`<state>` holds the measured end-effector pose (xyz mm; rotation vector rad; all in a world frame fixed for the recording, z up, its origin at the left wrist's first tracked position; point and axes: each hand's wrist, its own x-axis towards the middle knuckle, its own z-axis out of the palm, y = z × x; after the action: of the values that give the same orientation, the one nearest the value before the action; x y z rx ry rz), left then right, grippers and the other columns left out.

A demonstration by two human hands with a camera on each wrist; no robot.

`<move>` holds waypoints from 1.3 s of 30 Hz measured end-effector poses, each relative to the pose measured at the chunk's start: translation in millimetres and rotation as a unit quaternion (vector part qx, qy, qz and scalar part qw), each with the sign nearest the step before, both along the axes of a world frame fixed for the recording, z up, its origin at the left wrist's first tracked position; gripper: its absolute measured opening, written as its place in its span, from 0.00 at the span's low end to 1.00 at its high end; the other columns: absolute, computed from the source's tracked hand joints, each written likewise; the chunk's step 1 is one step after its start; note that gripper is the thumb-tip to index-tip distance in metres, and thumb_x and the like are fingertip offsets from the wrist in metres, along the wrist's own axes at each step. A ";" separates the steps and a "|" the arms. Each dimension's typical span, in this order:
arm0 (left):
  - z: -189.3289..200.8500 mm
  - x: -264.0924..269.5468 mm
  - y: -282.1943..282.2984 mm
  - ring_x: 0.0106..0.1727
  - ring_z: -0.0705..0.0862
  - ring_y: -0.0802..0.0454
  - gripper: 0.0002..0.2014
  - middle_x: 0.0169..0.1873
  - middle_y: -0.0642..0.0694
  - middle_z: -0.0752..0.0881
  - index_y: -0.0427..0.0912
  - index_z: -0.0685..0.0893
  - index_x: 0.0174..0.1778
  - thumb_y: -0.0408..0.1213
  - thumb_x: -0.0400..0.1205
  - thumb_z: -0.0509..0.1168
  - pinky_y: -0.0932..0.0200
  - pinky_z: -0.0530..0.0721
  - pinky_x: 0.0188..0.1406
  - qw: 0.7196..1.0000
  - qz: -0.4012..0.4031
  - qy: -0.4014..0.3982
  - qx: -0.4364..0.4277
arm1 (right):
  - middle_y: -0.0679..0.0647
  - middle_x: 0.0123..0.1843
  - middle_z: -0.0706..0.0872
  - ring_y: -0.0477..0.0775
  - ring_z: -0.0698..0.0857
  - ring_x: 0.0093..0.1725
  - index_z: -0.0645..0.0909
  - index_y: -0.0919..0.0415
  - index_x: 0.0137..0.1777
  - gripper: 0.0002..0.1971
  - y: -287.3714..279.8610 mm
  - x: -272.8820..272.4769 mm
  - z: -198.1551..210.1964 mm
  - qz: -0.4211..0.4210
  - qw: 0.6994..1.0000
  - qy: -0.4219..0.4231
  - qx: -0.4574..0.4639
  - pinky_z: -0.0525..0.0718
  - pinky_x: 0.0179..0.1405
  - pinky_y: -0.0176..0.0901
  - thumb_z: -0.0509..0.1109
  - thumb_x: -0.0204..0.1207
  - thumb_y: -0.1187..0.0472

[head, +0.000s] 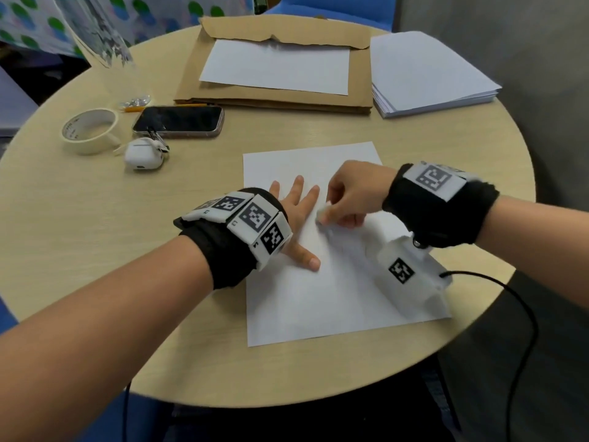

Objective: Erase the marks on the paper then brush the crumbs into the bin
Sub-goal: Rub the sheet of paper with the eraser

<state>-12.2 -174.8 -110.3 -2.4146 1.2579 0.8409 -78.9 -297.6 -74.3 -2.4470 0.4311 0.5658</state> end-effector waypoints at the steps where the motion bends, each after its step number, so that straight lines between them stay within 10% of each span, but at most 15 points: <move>1: 0.2 -0.2 0.0 0.81 0.37 0.31 0.63 0.80 0.45 0.28 0.51 0.27 0.79 0.67 0.66 0.69 0.31 0.51 0.77 1.000 -0.001 -0.001 0.000 | 0.52 0.26 0.85 0.43 0.82 0.20 0.79 0.59 0.33 0.12 0.2 -0.7 -0.9 -0.011 1.000 -0.019 -0.005 0.78 0.26 0.32 0.77 0.69 0.55; 18: 5.3 -1.0 -2.3 0.81 0.36 0.31 0.65 0.80 0.45 0.28 0.51 0.27 0.79 0.65 0.65 0.71 0.31 0.49 0.76 1.000 -0.001 0.012 -0.001 | 0.51 0.24 0.84 0.40 0.79 0.16 0.76 0.54 0.30 0.12 20.5 -30.6 -5.4 0.085 0.996 0.029 -0.014 0.79 0.26 0.33 0.77 0.67 0.60; 24: 7.2 -2.5 -2.7 0.81 0.35 0.33 0.67 0.79 0.46 0.26 0.52 0.24 0.78 0.67 0.63 0.72 0.32 0.49 0.77 1.000 -0.012 0.000 0.020 | 0.51 0.29 0.84 0.45 0.81 0.27 0.78 0.57 0.31 0.10 -7.4 0.5 -3.1 -0.016 0.994 -0.064 -0.082 0.77 0.27 0.33 0.76 0.68 0.58; 31: 2.2 0.0 -6.2 0.81 0.34 0.32 0.71 0.79 0.46 0.25 0.52 0.24 0.77 0.66 0.59 0.75 0.30 0.48 0.76 1.000 0.000 0.015 0.015 | 0.44 0.27 0.78 0.41 0.75 0.29 0.73 0.51 0.27 0.13 22.5 -39.7 -7.4 0.119 0.991 -0.020 -0.053 0.72 0.28 0.33 0.74 0.68 0.57; 39: 2.3 -0.3 -8.8 0.81 0.34 0.32 0.70 0.78 0.45 0.25 0.52 0.23 0.77 0.66 0.60 0.74 0.29 0.49 0.76 1.000 0.001 0.005 0.023 | 0.44 0.28 0.76 0.50 0.78 0.36 0.75 0.54 0.28 0.11 -1.6 -12.5 -11.0 -0.002 0.988 -0.122 -0.097 0.69 0.26 0.29 0.74 0.67 0.59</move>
<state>-12.5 -183.6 -108.0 -2.3783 1.2271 0.8751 -91.4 -299.2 -85.4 -2.6575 0.4060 0.2236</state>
